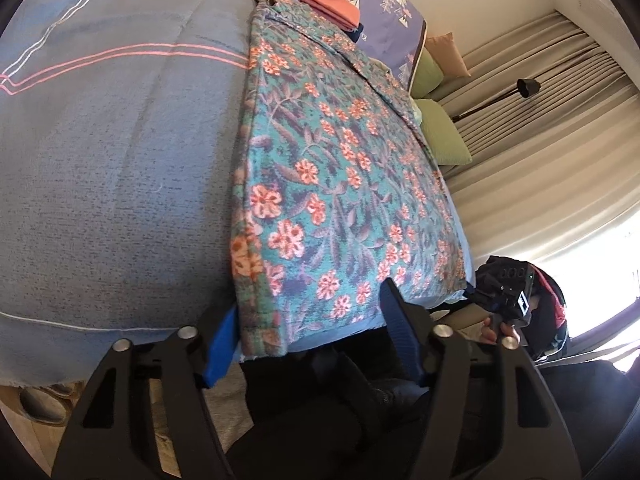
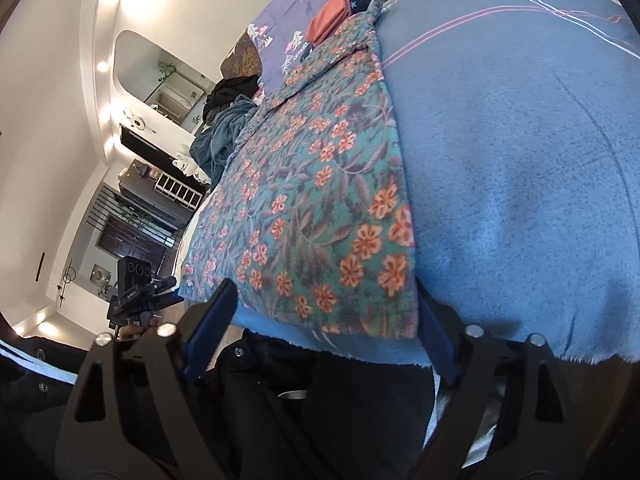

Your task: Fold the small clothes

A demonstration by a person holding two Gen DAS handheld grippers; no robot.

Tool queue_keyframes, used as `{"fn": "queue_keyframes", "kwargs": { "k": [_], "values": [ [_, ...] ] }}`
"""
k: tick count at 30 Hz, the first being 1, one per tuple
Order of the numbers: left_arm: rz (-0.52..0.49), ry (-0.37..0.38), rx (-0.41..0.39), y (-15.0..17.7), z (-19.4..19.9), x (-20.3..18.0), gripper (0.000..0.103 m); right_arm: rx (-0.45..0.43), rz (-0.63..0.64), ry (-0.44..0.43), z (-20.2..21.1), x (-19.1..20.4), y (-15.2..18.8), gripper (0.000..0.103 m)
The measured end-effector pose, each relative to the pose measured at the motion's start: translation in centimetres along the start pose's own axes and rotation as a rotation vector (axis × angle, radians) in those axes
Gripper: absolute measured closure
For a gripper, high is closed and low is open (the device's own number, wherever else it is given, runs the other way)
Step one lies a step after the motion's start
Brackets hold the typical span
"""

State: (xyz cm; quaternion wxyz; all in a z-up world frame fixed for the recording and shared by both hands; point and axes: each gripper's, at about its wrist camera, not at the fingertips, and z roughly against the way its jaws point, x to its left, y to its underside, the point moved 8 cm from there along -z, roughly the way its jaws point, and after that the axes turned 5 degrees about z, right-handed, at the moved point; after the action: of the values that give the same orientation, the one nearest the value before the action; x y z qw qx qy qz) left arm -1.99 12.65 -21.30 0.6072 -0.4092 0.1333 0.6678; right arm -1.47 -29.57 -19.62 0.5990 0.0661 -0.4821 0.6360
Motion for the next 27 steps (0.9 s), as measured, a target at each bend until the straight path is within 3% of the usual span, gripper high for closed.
{"fn": "queue_keyframes", "kwargs": {
  "k": [4,5,8,14,18,20,27],
  "values": [
    [-0.004,-0.019,-0.002,0.1,0.4,0.6,0.063,-0.019,-0.035,0.009,0.5,-1.0,-0.1,0.039],
    [-0.004,-0.012,0.001,0.1,0.5,0.7,0.068,-0.022,-0.038,0.015,0.6,-1.2,0.0,0.048],
    [-0.024,0.009,0.01,0.3,0.4,0.3,0.071,-0.041,-0.062,-0.021,1.0,-1.3,-0.3,0.081],
    [-0.023,0.008,0.011,0.3,0.1,0.1,0.072,-0.015,-0.053,-0.009,-0.3,-1.4,-0.2,0.084],
    [0.015,0.017,-0.007,0.3,0.2,1.1,0.084,-0.025,-0.044,-0.007,-0.7,-0.9,-0.3,0.096],
    [0.038,0.027,-0.011,0.3,0.1,1.5,0.09,-0.027,-0.041,-0.012,-0.5,-0.6,-0.4,0.097],
    [0.056,0.057,-0.033,0.0,0.7,1.8,0.095,-0.052,-0.04,-0.045,0.0,0.3,-1.2,0.098]
  ]
}}
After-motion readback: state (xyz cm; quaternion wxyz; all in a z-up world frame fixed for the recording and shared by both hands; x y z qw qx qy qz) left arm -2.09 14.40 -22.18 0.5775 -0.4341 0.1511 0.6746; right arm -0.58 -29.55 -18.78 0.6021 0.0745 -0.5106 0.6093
